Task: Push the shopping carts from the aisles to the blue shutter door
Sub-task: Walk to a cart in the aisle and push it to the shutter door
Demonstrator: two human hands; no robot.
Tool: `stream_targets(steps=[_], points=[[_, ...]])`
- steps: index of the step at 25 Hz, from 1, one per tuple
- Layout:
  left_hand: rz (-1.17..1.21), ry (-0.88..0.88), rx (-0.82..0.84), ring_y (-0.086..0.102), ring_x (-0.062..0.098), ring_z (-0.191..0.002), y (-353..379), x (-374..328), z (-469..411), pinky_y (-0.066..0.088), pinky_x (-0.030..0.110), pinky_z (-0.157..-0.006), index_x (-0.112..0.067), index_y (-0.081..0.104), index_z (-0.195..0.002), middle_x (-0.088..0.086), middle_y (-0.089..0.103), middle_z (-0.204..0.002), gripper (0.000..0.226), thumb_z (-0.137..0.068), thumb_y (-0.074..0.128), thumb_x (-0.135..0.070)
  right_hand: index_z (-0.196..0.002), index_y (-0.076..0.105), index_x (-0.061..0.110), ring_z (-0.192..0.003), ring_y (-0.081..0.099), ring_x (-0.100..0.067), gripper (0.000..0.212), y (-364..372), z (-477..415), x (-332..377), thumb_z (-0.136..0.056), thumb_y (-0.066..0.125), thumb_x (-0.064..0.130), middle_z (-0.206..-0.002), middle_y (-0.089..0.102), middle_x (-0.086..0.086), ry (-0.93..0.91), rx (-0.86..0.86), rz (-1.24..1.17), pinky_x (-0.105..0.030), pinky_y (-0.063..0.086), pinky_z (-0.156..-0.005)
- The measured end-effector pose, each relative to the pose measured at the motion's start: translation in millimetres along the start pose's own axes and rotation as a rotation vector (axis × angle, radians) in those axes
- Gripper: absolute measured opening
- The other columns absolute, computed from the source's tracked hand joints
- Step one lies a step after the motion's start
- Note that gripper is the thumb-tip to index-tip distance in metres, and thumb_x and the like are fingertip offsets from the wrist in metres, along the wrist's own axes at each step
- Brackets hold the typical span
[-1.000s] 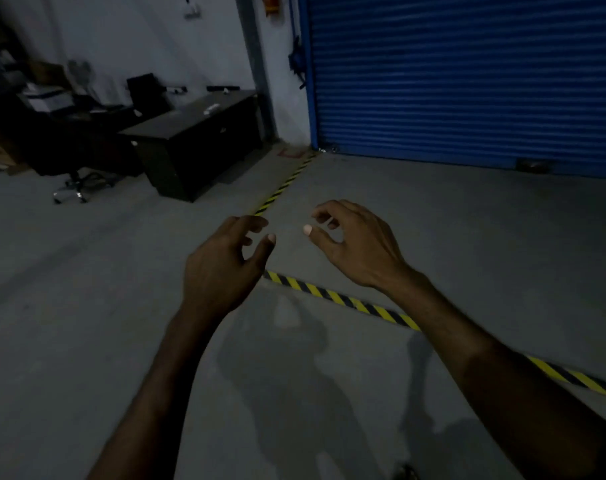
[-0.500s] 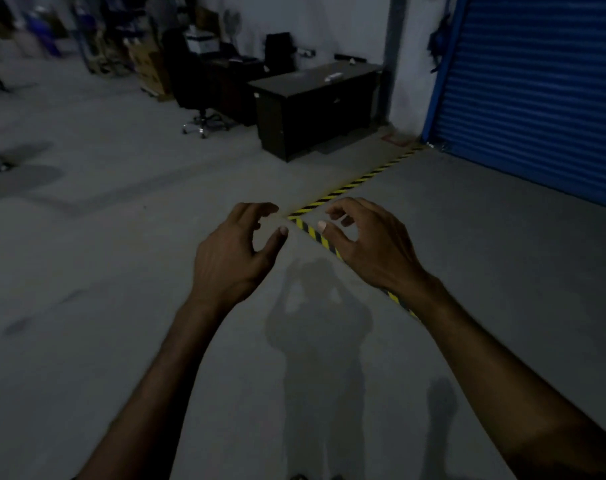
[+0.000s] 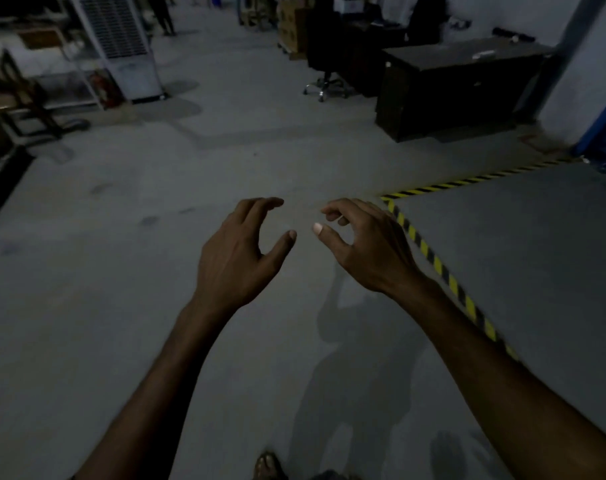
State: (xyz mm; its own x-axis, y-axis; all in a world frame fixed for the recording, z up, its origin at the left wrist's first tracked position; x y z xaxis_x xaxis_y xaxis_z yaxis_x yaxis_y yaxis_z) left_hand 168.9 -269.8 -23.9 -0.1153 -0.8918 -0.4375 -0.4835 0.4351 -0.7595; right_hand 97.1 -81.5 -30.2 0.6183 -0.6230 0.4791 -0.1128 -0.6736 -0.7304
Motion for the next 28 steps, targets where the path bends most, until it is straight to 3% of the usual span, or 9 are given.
stream_targets(steps=[5,16,28], points=[[-0.075,-0.147,-0.076,0.059,-0.003,-0.111,-77,75,47,0.050,0.027,-0.074,-0.040,0.052,-0.134,-0.022,0.058,-0.130,0.042,-0.097,0.056,-0.060,-0.119,0.063,0.032,-0.095,0.059,-0.005,0.036,69,-14,90,-0.097,0.054,0.059,-0.110,0.065,0.017,-0.140,0.108,-0.077,-0.039,0.049,-0.088],[-0.265,-0.333,-0.207,0.057,0.009,-0.119,-247,252,149,0.048,0.030,-0.078,-0.037,0.052,-0.138,-0.015,0.054,-0.139,0.047,-0.097,0.058,-0.057,-0.122,0.062,0.032,-0.096,0.060,-0.005,0.037,224,-33,308,-0.098,0.054,0.058,-0.113,0.066,0.016,-0.313,0.225,-0.222,-0.036,0.045,-0.089],[-0.389,-0.584,-0.304,0.056,0.012,-0.121,-345,377,229,0.045,0.029,-0.080,-0.036,0.048,-0.143,-0.012,0.053,-0.142,0.053,-0.097,0.056,-0.058,-0.121,0.062,0.032,-0.095,0.061,-0.007,0.039,350,-62,470,-0.097,0.052,0.061,-0.110,0.066,0.015,-0.527,0.342,-0.337,-0.042,0.048,-0.092]])
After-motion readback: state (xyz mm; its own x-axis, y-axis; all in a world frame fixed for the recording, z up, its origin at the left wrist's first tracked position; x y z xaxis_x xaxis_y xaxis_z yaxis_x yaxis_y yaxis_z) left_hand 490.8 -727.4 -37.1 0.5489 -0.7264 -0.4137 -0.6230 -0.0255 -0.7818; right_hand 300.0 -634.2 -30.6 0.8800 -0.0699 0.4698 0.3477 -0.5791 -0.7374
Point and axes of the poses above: each hand's wrist, its own z-axis away from the middle knuckle, its own y-axis out of the palm, x = y × z, the point moved 6 cm from there along -z, towards the middle knuckle
